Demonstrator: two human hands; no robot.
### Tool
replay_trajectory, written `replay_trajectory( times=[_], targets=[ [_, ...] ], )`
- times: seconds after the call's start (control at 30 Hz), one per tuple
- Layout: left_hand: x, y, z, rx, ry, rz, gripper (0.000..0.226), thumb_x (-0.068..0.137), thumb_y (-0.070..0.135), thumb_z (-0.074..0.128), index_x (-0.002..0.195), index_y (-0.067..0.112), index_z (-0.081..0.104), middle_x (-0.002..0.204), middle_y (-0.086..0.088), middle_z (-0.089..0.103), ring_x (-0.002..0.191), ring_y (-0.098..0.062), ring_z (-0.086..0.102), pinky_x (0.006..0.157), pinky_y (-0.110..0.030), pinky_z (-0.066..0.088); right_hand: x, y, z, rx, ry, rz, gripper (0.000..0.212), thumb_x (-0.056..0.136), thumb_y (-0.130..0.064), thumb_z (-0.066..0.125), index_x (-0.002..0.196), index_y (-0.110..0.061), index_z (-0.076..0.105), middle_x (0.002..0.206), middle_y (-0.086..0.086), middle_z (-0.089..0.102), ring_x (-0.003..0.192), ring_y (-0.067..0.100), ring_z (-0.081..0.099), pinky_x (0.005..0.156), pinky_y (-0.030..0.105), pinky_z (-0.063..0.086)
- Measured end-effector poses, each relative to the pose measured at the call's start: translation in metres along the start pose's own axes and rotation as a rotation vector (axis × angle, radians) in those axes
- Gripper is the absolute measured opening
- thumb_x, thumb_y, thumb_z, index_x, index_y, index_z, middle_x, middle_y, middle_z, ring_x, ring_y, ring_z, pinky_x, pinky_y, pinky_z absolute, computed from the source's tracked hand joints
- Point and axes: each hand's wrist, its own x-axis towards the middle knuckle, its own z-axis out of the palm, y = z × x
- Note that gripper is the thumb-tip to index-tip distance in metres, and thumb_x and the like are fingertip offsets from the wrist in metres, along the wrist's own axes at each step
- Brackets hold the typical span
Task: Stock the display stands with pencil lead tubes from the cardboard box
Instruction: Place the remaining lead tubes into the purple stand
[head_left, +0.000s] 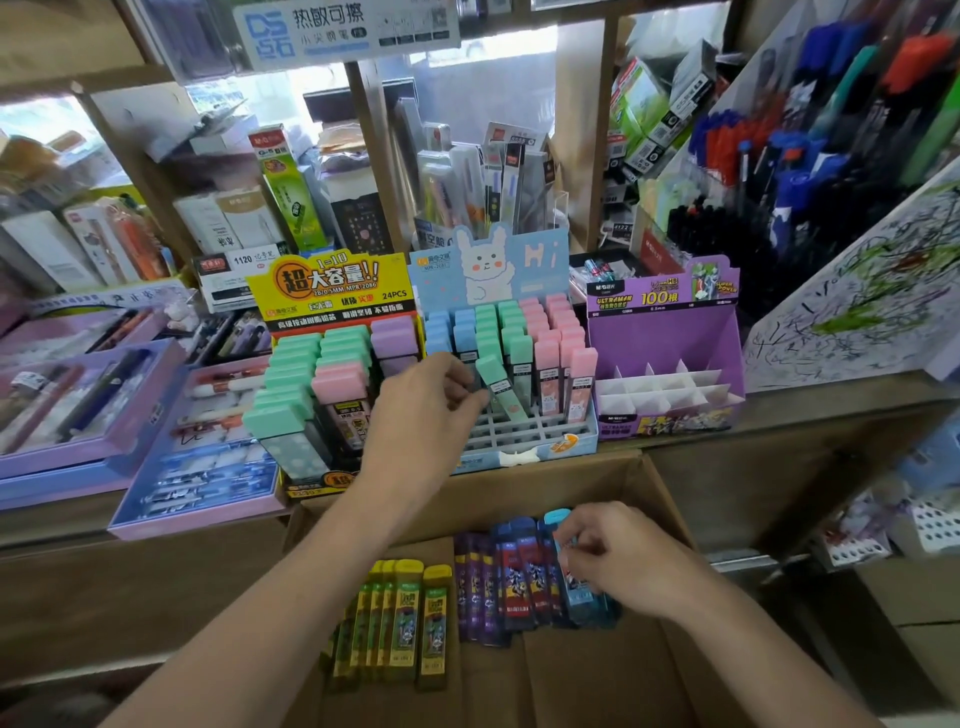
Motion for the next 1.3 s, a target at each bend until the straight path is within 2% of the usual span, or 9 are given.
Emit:
replay_trajectory(
  times=[0.1, 0.27, 0.4, 0.5, 0.7, 0.9, 1.03, 1.13, 1.3],
  targets=[
    [-0.005, 0.003, 0.013, -0.155, -0.069, -0.083, 0.006, 0.093, 0.021, 0.074, 0.095, 0.015, 0.073, 0.076, 0.011, 0.069, 0.07, -0.009, 0.07, 0.068, -0.038, 0.065, -0.001, 0.0, -0.001, 0.001, 0.003, -0.001, 0.027, 0.098, -0.038, 0.065, 0.125, -0.033, 0.062, 0.107, -0.013, 0.067, 0.098, 0.004, 0.065, 0.068, 0.022, 0.056],
    [-0.007, 0.002, 0.028, -0.229, -0.088, -0.154, 0.009, 0.093, 0.015, 0.072, 0.086, 0.021, 0.074, 0.068, 0.011, 0.072, 0.058, -0.001, 0.07, 0.059, -0.031, 0.064, -0.003, 0.0, -0.001, 0.003, 0.002, 0.0, 0.029, 0.099, -0.038, 0.065, 0.127, -0.033, 0.061, 0.114, -0.012, 0.066, 0.102, 0.005, 0.063, 0.071, 0.025, 0.06],
    [-0.006, 0.004, 0.039, -0.234, -0.102, -0.189, 0.008, 0.094, 0.017, 0.072, 0.087, 0.018, 0.075, 0.068, 0.015, 0.07, 0.051, 0.002, 0.068, 0.05, -0.008, 0.049, -0.003, -0.001, -0.001, -0.005, 0.006, 0.003, 0.031, 0.099, -0.038, 0.065, 0.128, -0.032, 0.06, 0.119, -0.01, 0.065, 0.105, 0.006, 0.063, 0.077, 0.028, 0.062],
    [-0.006, 0.004, 0.042, -0.235, -0.105, -0.199, 0.007, 0.096, 0.018, 0.07, 0.091, 0.018, 0.075, 0.069, 0.014, 0.068, 0.047, 0.001, 0.067, 0.05, -0.003, 0.045, -0.003, -0.002, -0.001, -0.011, 0.011, -0.004, 0.03, 0.099, -0.039, 0.065, 0.127, -0.033, 0.061, 0.115, -0.011, 0.066, 0.102, 0.005, 0.063, 0.074, 0.026, 0.061],
    [-0.004, 0.005, 0.042, -0.201, -0.111, -0.174, 0.009, 0.097, 0.018, 0.069, 0.095, 0.014, 0.077, 0.061, 0.017, 0.065, 0.045, -0.001, 0.066, 0.054, -0.003, 0.048, -0.005, -0.005, -0.002, -0.014, 0.015, -0.005, 0.028, 0.098, -0.038, 0.065, 0.125, -0.032, 0.061, 0.111, -0.011, 0.067, 0.101, 0.006, 0.064, 0.076, 0.028, 0.061],
    [-0.003, 0.004, 0.043, -0.219, -0.119, -0.185, 0.009, 0.096, 0.018, 0.07, 0.096, 0.014, 0.078, 0.076, 0.01, 0.072, 0.046, 0.0, 0.067, 0.053, -0.006, 0.049, -0.007, -0.009, -0.004, -0.017, 0.011, 0.001, 0.027, 0.099, -0.036, 0.065, 0.125, -0.028, 0.063, 0.111, -0.008, 0.068, 0.103, 0.008, 0.064, 0.08, 0.031, 0.062],
    [-0.007, 0.003, 0.039, -0.275, -0.14, -0.205, 0.01, 0.096, 0.017, 0.069, 0.101, 0.014, 0.076, 0.076, 0.01, 0.074, 0.054, -0.002, 0.071, 0.054, -0.017, 0.053, -0.007, -0.01, -0.004, -0.024, 0.012, 0.014, 0.026, 0.099, -0.035, 0.065, 0.125, -0.029, 0.062, 0.111, -0.008, 0.068, 0.104, 0.008, 0.064, 0.083, 0.033, 0.063],
    [-0.018, -0.003, 0.031, -0.325, -0.115, -0.202, 0.009, 0.096, 0.019, 0.07, 0.103, 0.02, 0.074, 0.084, 0.01, 0.074, 0.06, -0.003, 0.072, 0.055, -0.017, 0.054, -0.007, -0.01, -0.003, -0.014, 0.016, 0.024, 0.024, 0.099, -0.034, 0.066, 0.122, -0.031, 0.063, 0.11, -0.009, 0.069, 0.103, 0.008, 0.065, 0.081, 0.032, 0.062],
    [-0.056, -0.024, 0.018, -0.375, -0.056, -0.245, 0.011, 0.095, 0.021, 0.07, 0.095, 0.031, 0.073, 0.08, 0.012, 0.074, 0.068, -0.005, 0.072, 0.066, -0.021, 0.058, 0.0, -0.01, -0.004, 0.05, 0.149, 0.077, 0.016, 0.102, -0.028, 0.06, 0.117, -0.032, 0.063, 0.112, -0.008, 0.068, 0.101, 0.008, 0.065, 0.073, 0.025, 0.055]
  ],
)
